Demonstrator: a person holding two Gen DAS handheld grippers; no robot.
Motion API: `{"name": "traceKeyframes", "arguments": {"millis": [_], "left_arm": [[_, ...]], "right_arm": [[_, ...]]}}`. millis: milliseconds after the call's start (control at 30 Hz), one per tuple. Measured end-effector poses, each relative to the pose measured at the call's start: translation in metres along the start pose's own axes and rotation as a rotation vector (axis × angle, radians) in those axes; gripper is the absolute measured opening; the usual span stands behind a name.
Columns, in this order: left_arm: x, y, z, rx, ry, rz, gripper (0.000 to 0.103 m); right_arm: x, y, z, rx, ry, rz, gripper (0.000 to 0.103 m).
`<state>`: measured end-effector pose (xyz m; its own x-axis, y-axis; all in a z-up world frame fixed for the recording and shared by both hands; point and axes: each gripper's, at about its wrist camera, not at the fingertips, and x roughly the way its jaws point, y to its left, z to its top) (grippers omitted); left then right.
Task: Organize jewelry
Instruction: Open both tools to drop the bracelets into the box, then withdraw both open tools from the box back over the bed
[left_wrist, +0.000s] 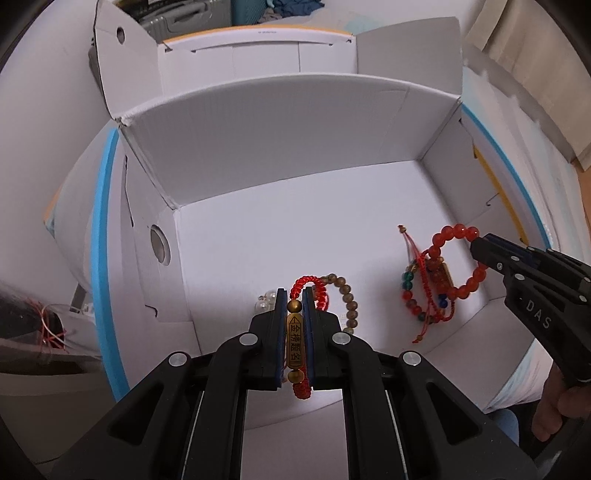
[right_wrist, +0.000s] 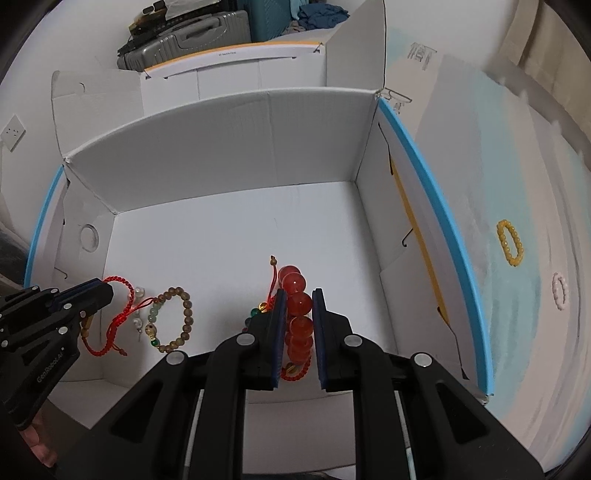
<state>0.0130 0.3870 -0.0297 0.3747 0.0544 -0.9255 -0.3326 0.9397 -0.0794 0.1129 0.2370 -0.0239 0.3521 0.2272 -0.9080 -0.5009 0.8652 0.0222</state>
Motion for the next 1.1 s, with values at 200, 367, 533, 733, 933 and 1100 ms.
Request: {"name": "traceKeyframes", "arguments": {"millis": [200,367,533,733,933,1100], "left_arm": [[0.01,0.002,-0.001,-0.003,0.031,0.02,0.008],[0.012,-0.001,0.0,0.005,0.044,0.04,0.008],[0.007,-0.007,0.003,0.015,0.023,0.052,0.011],[-0.005,-0.011,0.0,0.025,-0.012,0.069,0.03],[-0.023,-0.022,0.0,0.035,-0.075,0.091,0.058],[-0.042,-0.04,0.002,0.052,-0.126,0.079,0.068]], "right_arm": [[0.007,0.0,0.0,0.004,0.019,0.002,0.013],[0.005,0.0,0.001,0.008,0.01,0.006,0.014],[-0.005,-0.003,0.002,0.01,-0.01,0.019,0.021],[-0.024,-0.007,0.001,0.012,-0.056,0.036,0.044],[-0.05,-0.015,-0.003,0.018,-0.12,0.028,0.068],[-0.07,-0.036,-0.01,0.048,-0.151,0.009,0.077]]}}
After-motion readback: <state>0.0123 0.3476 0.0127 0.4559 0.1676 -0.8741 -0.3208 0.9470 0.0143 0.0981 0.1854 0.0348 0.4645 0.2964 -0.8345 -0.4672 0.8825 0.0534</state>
